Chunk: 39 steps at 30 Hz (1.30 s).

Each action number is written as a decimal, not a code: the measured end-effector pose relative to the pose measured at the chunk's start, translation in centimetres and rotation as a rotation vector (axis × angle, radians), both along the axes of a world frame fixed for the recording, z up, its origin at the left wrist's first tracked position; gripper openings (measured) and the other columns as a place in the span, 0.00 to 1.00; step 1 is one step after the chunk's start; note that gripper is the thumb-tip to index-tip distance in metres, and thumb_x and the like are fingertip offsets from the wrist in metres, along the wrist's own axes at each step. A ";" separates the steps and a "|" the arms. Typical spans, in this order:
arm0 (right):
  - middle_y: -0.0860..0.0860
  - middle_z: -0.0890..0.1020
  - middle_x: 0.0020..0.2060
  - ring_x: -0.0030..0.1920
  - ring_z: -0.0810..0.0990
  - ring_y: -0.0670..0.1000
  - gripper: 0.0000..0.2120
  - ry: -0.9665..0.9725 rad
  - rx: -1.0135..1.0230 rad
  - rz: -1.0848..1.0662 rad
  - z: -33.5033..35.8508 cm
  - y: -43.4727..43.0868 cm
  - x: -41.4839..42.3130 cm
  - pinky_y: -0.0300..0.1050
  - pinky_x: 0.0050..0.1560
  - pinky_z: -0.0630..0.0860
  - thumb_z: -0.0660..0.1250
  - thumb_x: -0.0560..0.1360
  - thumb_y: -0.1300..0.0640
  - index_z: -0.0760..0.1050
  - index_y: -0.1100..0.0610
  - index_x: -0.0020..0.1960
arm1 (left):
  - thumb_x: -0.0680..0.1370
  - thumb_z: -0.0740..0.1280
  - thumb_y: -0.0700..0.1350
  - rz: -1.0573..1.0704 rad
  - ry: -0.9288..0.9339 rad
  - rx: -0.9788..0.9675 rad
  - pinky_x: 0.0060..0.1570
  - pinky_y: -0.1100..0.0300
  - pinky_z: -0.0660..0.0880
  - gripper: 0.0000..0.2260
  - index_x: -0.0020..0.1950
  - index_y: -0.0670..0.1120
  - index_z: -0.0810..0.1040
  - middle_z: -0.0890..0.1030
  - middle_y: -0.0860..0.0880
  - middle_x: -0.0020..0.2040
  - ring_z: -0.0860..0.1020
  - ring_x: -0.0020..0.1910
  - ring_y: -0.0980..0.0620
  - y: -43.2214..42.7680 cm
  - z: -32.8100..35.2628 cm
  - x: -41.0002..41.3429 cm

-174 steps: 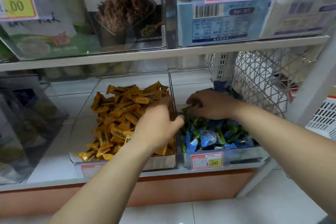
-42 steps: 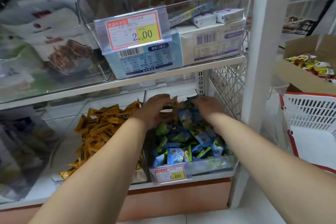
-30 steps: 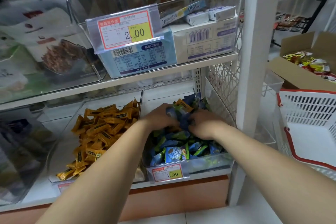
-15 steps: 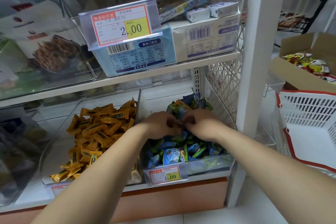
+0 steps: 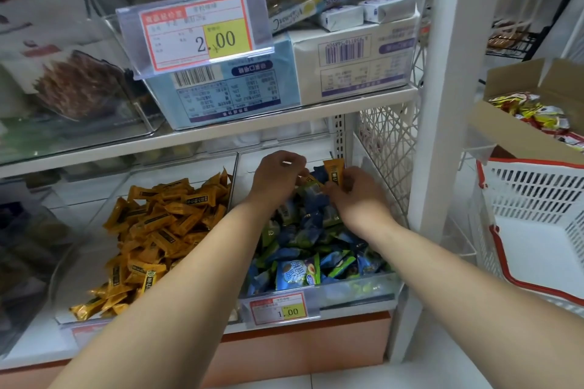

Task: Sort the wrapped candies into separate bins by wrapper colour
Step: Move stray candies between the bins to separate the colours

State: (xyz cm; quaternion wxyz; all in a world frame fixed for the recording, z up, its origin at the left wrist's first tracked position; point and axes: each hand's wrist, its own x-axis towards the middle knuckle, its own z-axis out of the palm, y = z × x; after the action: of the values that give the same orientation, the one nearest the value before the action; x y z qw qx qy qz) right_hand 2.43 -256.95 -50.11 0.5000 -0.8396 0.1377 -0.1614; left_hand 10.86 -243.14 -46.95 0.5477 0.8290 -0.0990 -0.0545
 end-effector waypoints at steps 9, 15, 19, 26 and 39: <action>0.53 0.78 0.40 0.40 0.76 0.54 0.08 0.208 0.005 0.001 -0.9 -0.8 0.2 0.42 0.30 0.63 0.59 0.82 0.57 0.75 0.56 0.51 | 0.73 0.75 0.52 -0.032 -0.133 0.585 0.53 0.57 0.73 0.18 0.61 0.48 0.78 0.79 0.47 0.61 0.77 0.58 0.48 -2.7 -3.0 3.5; 0.52 0.80 0.41 0.42 0.79 0.54 0.06 0.192 -0.068 0.018 -0.7 -0.5 -0.2 0.41 0.32 0.66 0.61 0.79 0.58 0.78 0.53 0.50 | 0.73 0.76 0.47 -0.143 -0.227 0.633 0.48 0.58 0.72 0.12 0.55 0.47 0.83 0.81 0.48 0.53 0.76 0.48 0.52 -1.6 -2.3 1.9; 0.55 0.83 0.43 0.43 0.80 0.56 0.07 0.090 0.008 0.038 -0.1 0.0 -0.8 0.48 0.42 0.76 0.63 0.78 0.62 0.79 0.56 0.50 | 0.77 0.69 0.39 -0.065 -0.321 0.555 0.47 0.61 0.73 0.05 0.48 0.50 0.81 0.79 0.51 0.49 0.77 0.47 0.54 0.3 -1.2 1.2; 0.48 0.78 0.44 0.44 0.77 0.50 0.05 0.024 0.093 0.053 0.5 0.9 -1.9 0.42 0.40 0.69 0.66 0.79 0.60 0.74 0.52 0.53 | 0.80 0.66 0.52 -0.167 -0.168 0.625 0.53 0.58 0.69 0.15 0.65 0.50 0.77 0.78 0.47 0.62 0.75 0.59 0.48 1.0 -1.3 0.4; 0.46 0.80 0.45 0.46 0.78 0.50 0.08 0.053 0.155 0.024 -0.4 0.5 -2.7 0.35 0.36 0.68 0.68 0.77 0.58 0.73 0.50 0.54 | 0.76 0.71 0.57 -0.106 -0.162 0.709 0.54 0.53 0.76 0.09 0.48 0.54 0.76 0.80 0.51 0.52 0.78 0.53 0.50 0.3 -1.6 -0.6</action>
State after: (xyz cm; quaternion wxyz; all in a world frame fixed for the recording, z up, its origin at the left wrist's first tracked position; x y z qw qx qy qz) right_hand -0.23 -256.49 -50.51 0.5613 -0.8041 0.1530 -0.1220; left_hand 10.30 -242.83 -48.58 0.2131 0.9627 -0.1596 -0.0479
